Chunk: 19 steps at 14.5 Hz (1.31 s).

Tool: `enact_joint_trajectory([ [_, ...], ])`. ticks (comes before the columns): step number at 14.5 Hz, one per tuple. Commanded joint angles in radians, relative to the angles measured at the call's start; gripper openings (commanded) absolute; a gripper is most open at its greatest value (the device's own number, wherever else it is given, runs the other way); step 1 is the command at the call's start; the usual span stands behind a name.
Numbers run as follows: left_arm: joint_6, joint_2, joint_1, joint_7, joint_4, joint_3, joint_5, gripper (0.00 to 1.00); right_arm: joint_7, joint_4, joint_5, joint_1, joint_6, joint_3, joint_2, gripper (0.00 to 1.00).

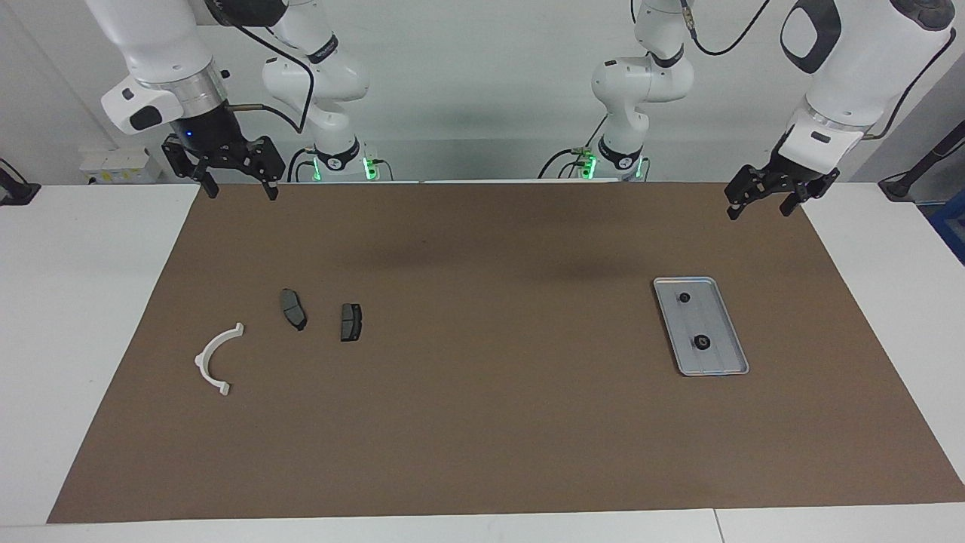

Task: Place bearing gear from tray to pile
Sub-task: 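Move the left gripper over the metal tray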

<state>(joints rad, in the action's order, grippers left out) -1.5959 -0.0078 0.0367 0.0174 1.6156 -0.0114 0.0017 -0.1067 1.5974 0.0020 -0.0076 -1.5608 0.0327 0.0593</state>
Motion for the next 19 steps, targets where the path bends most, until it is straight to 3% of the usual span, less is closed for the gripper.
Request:
enact_joint_trajectory([
  [1, 0.007, -0.023, 0.015, -0.010, 0.020, -0.012, 0.003, 1.00, 0.015, 0.016, 0.022, -0.019, 0.012, 0.010, 0.021, 1.00],
  [5, -0.016, -0.038, 0.015, -0.008, 0.047, -0.013, 0.003, 1.00, 0.015, 0.016, 0.022, -0.023, 0.012, 0.010, 0.022, 1.00],
  [10, -0.177, -0.055, 0.006, -0.005, 0.136, -0.013, 0.004, 1.00, 0.016, 0.012, 0.022, -0.028, 0.013, 0.006, 0.027, 1.00],
  [13, -0.254, 0.011, 0.005, -0.001, 0.148, -0.015, 0.004, 1.00, 0.019, 0.012, 0.022, -0.026, 0.013, 0.004, 0.033, 1.00],
  [19, -0.559, 0.176, 0.006, 0.009, 0.237, -0.016, 0.004, 1.00, 0.016, 0.012, 0.022, -0.029, 0.008, 0.003, 0.033, 1.00],
])
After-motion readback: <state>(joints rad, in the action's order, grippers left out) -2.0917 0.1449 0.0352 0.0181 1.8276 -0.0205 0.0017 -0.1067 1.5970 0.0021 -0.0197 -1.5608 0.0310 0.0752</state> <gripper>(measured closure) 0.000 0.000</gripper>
